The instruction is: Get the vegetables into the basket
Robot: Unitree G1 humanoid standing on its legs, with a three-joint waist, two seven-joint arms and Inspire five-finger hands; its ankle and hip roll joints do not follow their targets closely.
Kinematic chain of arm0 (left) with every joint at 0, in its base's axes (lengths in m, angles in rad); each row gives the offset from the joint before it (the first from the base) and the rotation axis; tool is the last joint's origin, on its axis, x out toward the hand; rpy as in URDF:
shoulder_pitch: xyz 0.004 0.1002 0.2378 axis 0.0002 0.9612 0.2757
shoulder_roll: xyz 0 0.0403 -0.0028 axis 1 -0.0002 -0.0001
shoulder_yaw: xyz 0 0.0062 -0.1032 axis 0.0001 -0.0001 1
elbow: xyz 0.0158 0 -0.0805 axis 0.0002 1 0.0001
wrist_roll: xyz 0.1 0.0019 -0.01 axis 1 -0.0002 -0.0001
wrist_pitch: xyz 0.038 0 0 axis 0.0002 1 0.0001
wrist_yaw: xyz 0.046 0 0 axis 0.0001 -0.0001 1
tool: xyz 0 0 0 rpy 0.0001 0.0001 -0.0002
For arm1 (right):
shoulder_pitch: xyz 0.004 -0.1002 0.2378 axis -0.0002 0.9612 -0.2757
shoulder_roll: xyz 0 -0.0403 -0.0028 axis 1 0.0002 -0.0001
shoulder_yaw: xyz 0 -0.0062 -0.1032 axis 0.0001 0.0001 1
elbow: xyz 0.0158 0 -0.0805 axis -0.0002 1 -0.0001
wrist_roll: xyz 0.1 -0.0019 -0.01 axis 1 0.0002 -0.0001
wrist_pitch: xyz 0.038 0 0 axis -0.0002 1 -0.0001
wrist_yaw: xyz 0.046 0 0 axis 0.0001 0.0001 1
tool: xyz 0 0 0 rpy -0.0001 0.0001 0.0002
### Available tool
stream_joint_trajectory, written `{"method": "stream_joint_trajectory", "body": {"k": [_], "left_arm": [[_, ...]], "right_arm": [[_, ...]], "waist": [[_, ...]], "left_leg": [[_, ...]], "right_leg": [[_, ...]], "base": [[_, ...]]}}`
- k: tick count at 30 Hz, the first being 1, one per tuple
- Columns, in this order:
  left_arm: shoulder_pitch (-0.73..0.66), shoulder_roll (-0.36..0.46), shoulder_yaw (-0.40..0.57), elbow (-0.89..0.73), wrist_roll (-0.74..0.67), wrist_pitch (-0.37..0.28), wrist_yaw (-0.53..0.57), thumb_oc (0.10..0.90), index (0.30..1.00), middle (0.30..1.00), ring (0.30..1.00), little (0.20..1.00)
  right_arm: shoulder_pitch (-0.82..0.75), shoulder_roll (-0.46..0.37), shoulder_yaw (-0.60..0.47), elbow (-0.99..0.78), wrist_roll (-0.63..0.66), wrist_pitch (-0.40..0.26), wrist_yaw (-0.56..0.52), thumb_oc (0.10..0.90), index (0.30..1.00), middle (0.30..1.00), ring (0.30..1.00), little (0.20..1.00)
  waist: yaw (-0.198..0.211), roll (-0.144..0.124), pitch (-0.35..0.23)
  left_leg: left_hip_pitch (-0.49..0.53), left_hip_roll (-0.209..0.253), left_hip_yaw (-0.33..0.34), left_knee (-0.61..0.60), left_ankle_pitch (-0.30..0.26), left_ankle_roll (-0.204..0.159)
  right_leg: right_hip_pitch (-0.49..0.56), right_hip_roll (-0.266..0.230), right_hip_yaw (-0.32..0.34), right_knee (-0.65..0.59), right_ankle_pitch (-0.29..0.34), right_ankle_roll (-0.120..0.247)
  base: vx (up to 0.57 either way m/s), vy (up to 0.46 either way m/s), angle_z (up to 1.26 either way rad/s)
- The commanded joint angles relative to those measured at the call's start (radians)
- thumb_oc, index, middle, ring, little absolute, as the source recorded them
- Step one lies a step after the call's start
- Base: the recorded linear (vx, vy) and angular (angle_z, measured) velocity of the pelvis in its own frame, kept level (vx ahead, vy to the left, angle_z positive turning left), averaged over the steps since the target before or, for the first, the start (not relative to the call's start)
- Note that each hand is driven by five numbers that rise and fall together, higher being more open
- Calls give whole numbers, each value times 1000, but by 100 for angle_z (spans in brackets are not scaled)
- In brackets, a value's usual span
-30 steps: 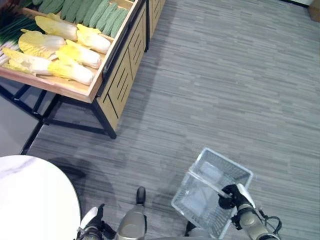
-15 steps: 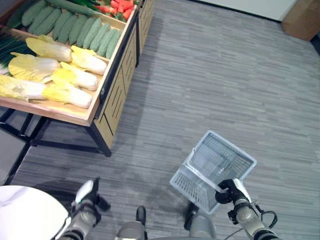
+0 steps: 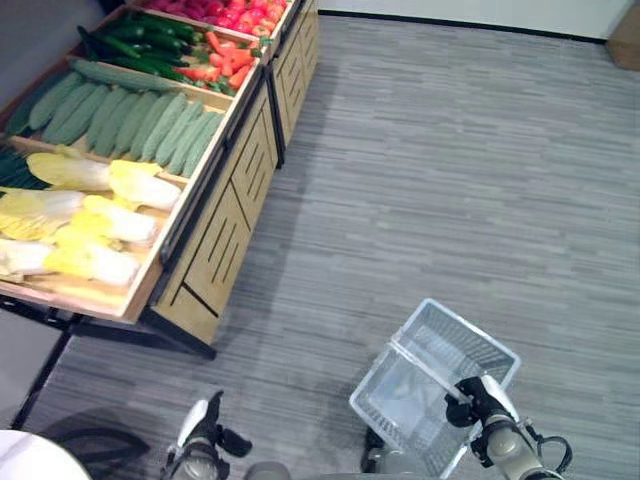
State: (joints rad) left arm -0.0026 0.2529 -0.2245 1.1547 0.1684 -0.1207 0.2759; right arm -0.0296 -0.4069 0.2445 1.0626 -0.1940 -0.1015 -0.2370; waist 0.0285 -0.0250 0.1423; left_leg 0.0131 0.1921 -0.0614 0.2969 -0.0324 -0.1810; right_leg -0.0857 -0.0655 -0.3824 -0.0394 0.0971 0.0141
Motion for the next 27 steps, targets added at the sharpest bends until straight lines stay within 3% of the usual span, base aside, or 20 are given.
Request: {"method": "stream_joint_trajectory", "body": {"k": [1,7,8,10,16,18,20,21,23,25,27], "left_arm": [[-51,53,-26,-20,-43,-19,-12,900,1000,1000,1000,1000],[-45,38,-26,1,-62,-27,-34,900,1000,1000,1000,1000],[-29,36,-12,-3,-92,-34,-43,900,1000,1000,1000,1000],[-18,35,-11,8,-93,-34,-52,900,1000,1000,1000,1000],[-15,49,43,60,-107,-27,-49,900,1000,1000,1000,1000],[-4,56,59,66,-115,-25,-53,900,1000,1000,1000,1000],[-15,72,61,76,-112,-24,-53,900,1000,1000,1000,1000],[-28,85,61,79,-110,-23,-51,900,1000,1000,1000,1000],[-42,98,58,79,-108,-21,-50,900,1000,1000,1000,1000],[-93,151,69,105,-125,-16,-79,900,1000,1000,1000,1000],[-79,148,64,75,-120,-22,-60,900,1000,1000,1000,1000]], "right_arm": [[-30,-48,-13,11,51,-35,-34,400,300,300,300,300],[-39,-48,-10,40,52,-33,-33,400,300,300,300,300],[-35,-46,3,27,43,-35,-32,400,300,300,300,300],[-40,-39,14,19,35,-37,-33,400,300,300,300,300],[-42,-24,28,4,25,-43,-27,400,300,300,300,300],[-36,-14,32,-4,17,-45,-19,400,300,300,300,300],[-29,2,29,-8,13,-42,-20,400,300,300,300,300],[-28,13,33,-14,13,-40,-20,400,300,300,300,300],[-30,21,23,-13,25,-37,-23,400,300,300,300,300],[-39,28,35,-19,21,-34,-8,400,300,300,300,300],[-45,29,40,-17,17,-33,-11,400,300,300,300,300]], "waist": [[29,-19,46],[49,-25,48],[77,-17,51],[98,-14,53],[144,-19,52],[152,-28,37],[157,-54,29],[160,-77,23],[156,-98,15],[143,-115,5],[148,-118,1]], "left_leg": [[-33,13,51,-88,178,32],[-141,-44,63,-207,106,55],[-223,-49,74,-298,180,51],[-256,-45,72,-346,235,39],[-298,-25,76,-384,289,14],[-278,-21,85,-384,280,28],[-263,-32,113,-364,262,53],[-257,-48,125,-346,239,74],[-260,-73,134,-309,203,98],[-242,-95,152,-306,176,116],[-237,-101,154,-302,163,129]], "right_leg": [[-9,-81,21,50,-23,113],[27,-82,19,17,-47,119],[56,-63,23,5,-66,115],[81,-45,33,1,-79,115],[151,-17,73,17,-129,114],[182,-21,85,22,-148,124],[198,-51,94,53,-163,138],[192,-72,109,77,-154,150],[185,-99,120,99,-115,169],[162,-124,142,146,-61,189],[145,-137,140,183,-34,198]], "base": [[187,-213,15],[146,-60,23],[254,9,16],[272,26,-1],[231,90,-41],[355,219,-27],[345,295,-20],[272,288,-7],[216,258,-15],[166,240,-2],[106,176,-14]]}}
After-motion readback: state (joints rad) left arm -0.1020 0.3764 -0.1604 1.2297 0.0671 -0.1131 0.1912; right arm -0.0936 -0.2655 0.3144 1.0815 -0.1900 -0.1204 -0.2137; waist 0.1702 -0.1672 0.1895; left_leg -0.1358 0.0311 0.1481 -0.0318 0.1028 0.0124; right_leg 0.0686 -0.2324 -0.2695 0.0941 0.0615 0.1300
